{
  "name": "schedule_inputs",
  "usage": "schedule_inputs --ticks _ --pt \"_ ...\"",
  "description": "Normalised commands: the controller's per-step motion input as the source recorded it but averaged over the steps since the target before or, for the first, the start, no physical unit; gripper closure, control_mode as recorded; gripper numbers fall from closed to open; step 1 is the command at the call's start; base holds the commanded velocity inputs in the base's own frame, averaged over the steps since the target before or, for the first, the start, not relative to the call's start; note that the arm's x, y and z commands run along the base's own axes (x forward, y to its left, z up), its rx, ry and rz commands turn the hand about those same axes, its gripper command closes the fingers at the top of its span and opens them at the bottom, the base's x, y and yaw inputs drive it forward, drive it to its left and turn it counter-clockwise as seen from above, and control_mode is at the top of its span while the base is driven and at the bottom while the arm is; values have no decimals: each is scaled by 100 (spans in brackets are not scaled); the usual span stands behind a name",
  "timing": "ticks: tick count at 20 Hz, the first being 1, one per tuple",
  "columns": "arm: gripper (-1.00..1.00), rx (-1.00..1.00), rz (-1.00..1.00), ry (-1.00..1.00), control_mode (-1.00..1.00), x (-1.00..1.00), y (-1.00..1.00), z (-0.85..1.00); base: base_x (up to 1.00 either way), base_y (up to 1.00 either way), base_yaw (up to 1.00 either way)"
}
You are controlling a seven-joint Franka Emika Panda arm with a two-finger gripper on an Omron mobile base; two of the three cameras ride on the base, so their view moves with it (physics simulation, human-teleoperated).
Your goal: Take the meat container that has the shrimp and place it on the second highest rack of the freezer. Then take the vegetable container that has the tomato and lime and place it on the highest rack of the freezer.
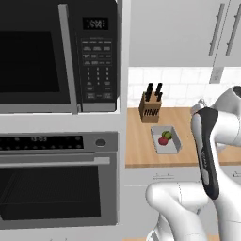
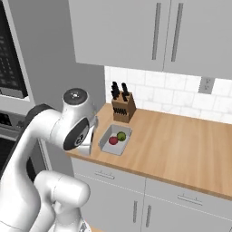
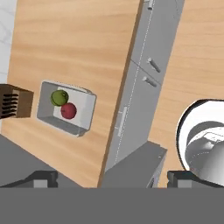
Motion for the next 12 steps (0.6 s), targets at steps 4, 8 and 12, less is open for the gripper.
schedule_inputs --ticks 4,8,12 --pt "-100 5 15 1 -100 38 -11 -41 0 0 0" --pt "-100 1 9 0 -100 31 0 -25 0 0 0" --pt "-100 0 0 1 -100 26 14 -31 0 0 0"
